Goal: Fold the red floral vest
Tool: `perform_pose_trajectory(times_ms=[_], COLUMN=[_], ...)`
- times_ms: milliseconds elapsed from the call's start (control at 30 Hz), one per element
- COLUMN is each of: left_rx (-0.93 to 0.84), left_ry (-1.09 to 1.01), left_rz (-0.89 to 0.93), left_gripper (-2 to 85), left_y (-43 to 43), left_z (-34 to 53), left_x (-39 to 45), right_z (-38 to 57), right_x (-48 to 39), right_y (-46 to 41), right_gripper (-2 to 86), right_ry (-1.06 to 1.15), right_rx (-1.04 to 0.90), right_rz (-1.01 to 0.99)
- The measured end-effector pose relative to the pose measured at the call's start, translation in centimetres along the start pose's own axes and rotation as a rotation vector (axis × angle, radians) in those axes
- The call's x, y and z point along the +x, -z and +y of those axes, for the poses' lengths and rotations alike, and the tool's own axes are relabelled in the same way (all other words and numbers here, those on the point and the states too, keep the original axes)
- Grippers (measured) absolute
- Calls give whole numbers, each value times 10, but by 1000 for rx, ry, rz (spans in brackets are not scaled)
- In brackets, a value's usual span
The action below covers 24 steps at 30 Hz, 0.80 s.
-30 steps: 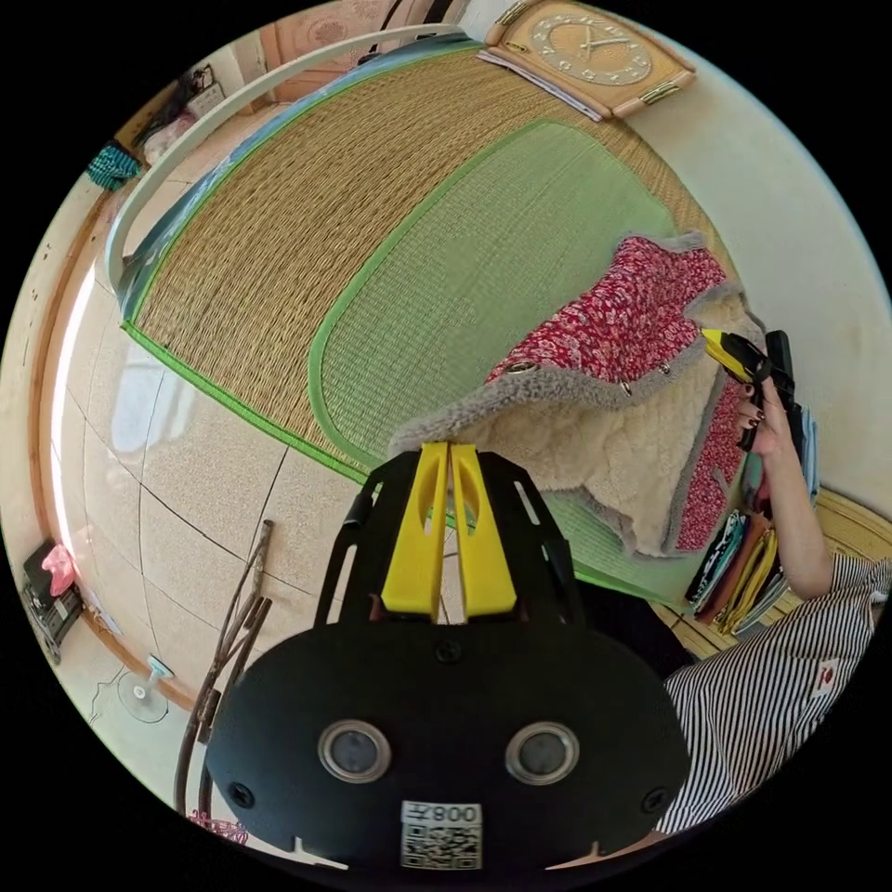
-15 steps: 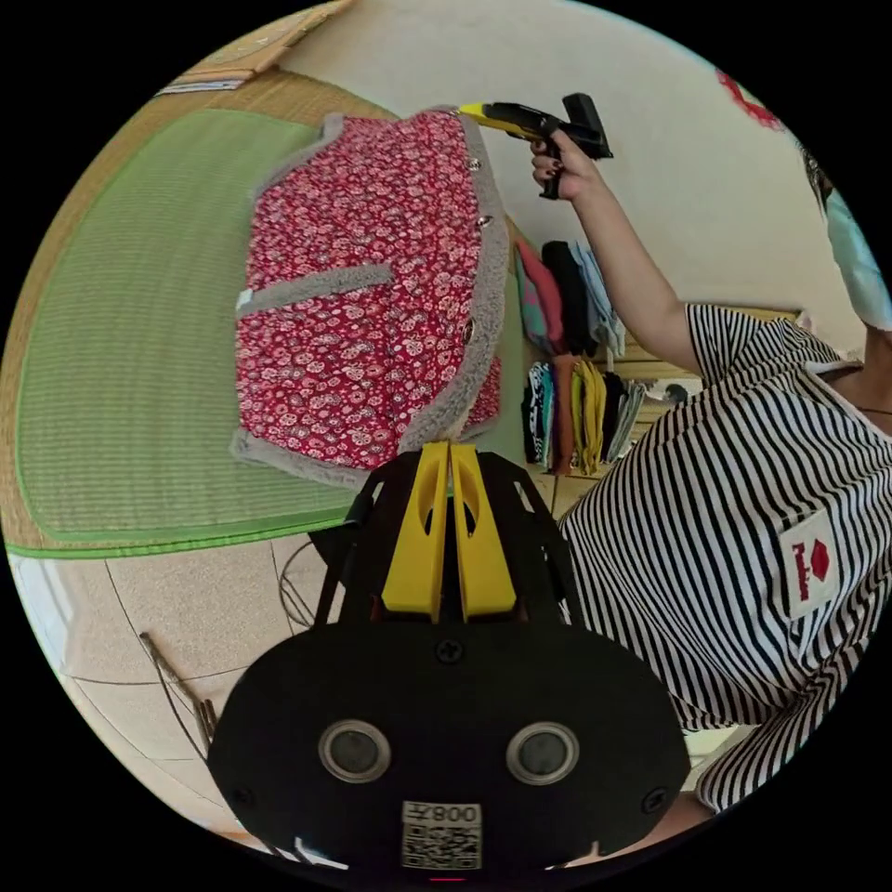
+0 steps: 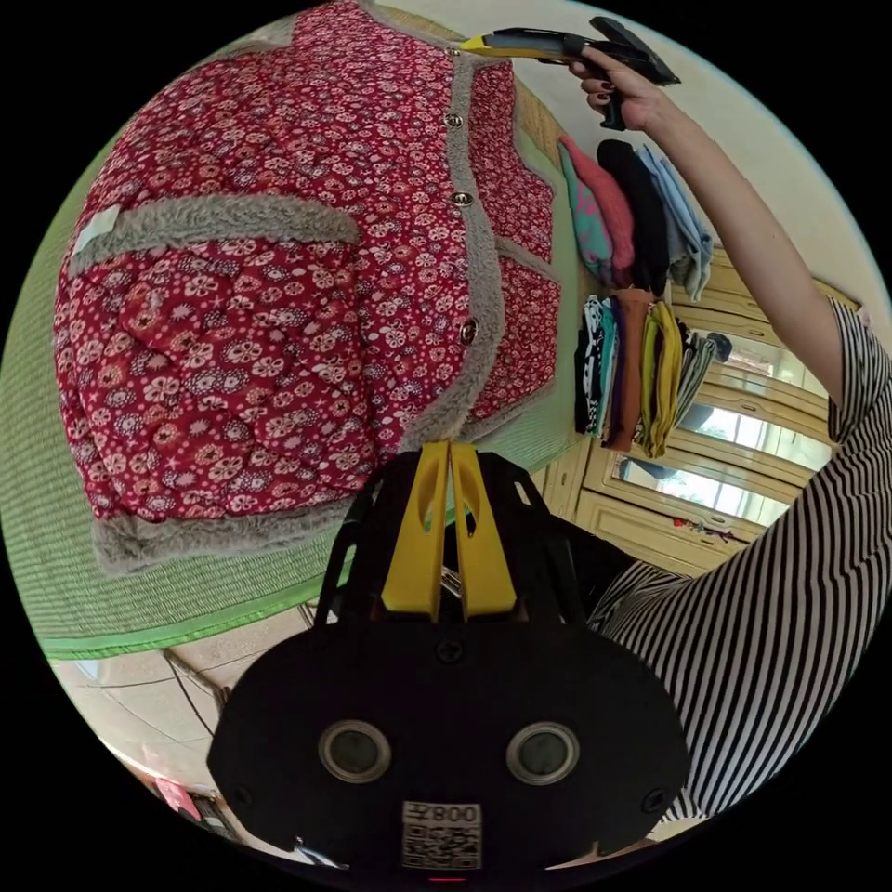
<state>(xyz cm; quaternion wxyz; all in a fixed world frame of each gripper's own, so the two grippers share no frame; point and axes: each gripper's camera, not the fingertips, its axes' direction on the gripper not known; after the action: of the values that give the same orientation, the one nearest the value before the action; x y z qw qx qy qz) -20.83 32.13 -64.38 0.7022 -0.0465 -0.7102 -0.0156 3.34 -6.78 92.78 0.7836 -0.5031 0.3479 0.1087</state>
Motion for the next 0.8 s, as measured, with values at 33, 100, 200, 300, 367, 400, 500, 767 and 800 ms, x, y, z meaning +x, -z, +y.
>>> perform_pose_trajectory(times_ms=[33,100,200,300,367,400,500,767,800], left_rx=[-12,-23,-60,-60,-67,-70,-63,89,85], left_ry=[4,-3,-18,-19,-10,-9,-4,119,139], left_rz=[-24,-30,-20,27,79,88,111,-175,-208], left_gripper=[3,5,11,19,26,28,30,7,6], left_y=[-2,-2,-1,8,18,20,36,101,104], left_z=[-5,-13,-20,-17,-12,-11,-11,-54,-56], left_x=[3,10,23,35,43,46,57,39,35], right_z=[2,6,17,36,53,67,105,194,204], right_x=[7,17,33,52,64,71,75,-5,-11], right_y=[-3,-6,-6,2,7,10,9,-69,-87], right_gripper=[0,1,4,10,14,15,13,2,1], right_ry=[-20,-51,-106,-151,-185,-209,-220,-11,1], right_rx=[10,28,69,124,165,200,221,-70,-134], right_rz=[-15,-24,-21,-43,-71,-100,-142,-388,-366])
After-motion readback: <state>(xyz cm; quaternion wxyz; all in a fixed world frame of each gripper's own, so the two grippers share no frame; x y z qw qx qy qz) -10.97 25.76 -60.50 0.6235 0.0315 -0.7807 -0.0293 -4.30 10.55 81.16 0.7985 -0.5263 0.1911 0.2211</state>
